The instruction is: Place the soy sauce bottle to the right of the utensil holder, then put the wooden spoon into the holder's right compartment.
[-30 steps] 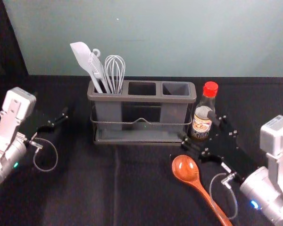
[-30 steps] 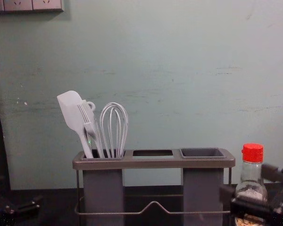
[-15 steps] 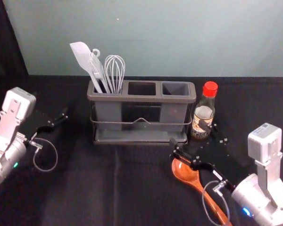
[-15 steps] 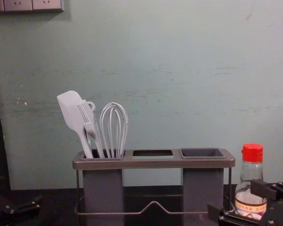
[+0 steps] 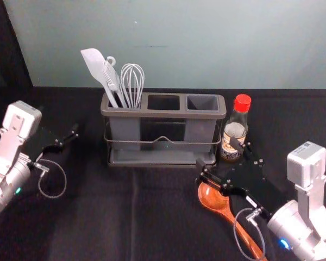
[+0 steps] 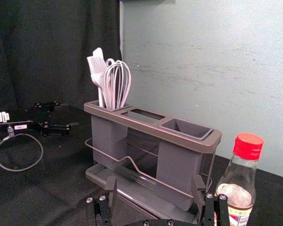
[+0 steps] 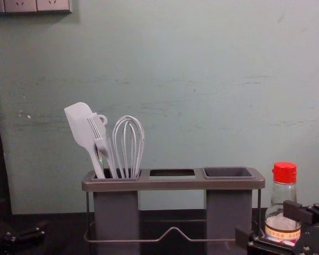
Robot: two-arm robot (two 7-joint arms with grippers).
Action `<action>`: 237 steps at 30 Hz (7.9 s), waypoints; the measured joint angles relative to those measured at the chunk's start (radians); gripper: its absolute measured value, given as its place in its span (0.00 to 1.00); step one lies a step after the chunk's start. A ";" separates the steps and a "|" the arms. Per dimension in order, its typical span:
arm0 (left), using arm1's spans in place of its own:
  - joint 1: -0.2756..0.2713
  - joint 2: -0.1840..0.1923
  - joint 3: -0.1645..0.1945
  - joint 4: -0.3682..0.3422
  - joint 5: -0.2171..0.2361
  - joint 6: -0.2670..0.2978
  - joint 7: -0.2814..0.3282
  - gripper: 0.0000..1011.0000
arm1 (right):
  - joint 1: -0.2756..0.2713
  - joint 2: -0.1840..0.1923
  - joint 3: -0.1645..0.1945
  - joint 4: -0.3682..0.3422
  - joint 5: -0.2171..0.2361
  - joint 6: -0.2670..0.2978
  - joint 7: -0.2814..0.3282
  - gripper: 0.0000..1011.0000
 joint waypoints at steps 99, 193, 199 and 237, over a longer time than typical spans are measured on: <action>0.000 0.000 0.000 0.000 0.000 0.000 0.000 0.99 | 0.191 -0.110 -0.048 -0.039 -0.248 1.007 0.065 0.99; 0.000 0.000 0.000 0.000 0.000 0.000 0.000 0.99 | -0.186 -0.069 0.104 -0.163 -0.170 -0.306 -0.041 0.83; 0.000 0.000 0.000 0.000 0.000 0.000 0.000 0.99 | -0.194 -0.071 0.107 -0.166 -0.170 -0.305 -0.051 0.83; 0.000 0.000 0.000 0.000 0.000 0.000 0.000 0.99 | -0.022 -0.069 0.076 -0.112 -0.131 -0.295 -0.007 0.83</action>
